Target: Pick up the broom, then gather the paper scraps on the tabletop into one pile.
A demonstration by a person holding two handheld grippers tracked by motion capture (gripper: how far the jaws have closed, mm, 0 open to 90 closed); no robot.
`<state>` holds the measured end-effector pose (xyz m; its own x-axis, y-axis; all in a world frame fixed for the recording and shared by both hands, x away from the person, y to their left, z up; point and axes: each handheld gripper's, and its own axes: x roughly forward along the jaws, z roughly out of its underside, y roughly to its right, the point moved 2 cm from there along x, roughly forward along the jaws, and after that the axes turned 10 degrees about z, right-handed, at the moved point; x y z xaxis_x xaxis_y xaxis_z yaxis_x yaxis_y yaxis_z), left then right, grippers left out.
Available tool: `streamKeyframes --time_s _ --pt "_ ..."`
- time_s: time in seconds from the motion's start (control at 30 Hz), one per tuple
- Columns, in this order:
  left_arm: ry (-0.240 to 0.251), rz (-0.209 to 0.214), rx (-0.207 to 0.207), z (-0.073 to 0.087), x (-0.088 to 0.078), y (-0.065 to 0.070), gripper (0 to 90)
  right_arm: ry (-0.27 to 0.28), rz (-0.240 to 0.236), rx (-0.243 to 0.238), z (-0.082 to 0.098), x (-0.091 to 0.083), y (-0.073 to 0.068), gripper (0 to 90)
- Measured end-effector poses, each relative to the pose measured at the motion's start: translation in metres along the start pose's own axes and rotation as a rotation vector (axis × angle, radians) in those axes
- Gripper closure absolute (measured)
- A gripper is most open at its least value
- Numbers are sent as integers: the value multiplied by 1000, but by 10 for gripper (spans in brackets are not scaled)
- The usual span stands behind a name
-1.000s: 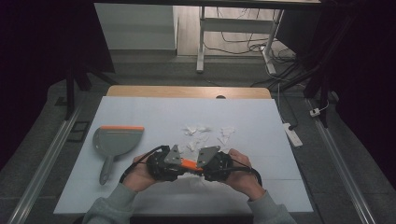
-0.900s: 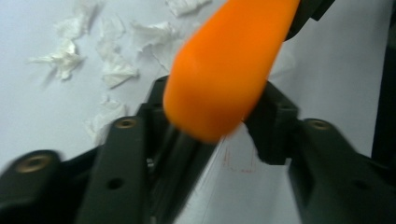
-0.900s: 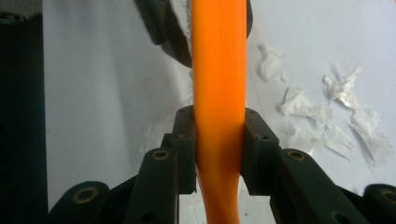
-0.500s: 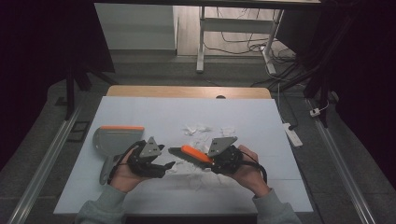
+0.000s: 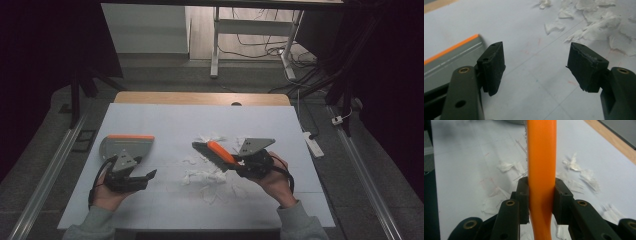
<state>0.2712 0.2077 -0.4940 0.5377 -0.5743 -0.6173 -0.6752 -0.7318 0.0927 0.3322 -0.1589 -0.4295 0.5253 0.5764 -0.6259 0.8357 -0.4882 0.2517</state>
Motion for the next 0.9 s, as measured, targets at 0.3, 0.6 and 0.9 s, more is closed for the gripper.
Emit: streamKeyframes --time_s 0.3,0.6,0.9 --pt "-24 1 -39 16 -1 -16 297 17 65 90 7 -6 20 707" --pt "-36 11 -58 19 2 -21 286 -20 168 191 23 -7 48 707" --pt "-42 10 -58 19 4 -21 279 -48 241 219 30 -10 64 707"
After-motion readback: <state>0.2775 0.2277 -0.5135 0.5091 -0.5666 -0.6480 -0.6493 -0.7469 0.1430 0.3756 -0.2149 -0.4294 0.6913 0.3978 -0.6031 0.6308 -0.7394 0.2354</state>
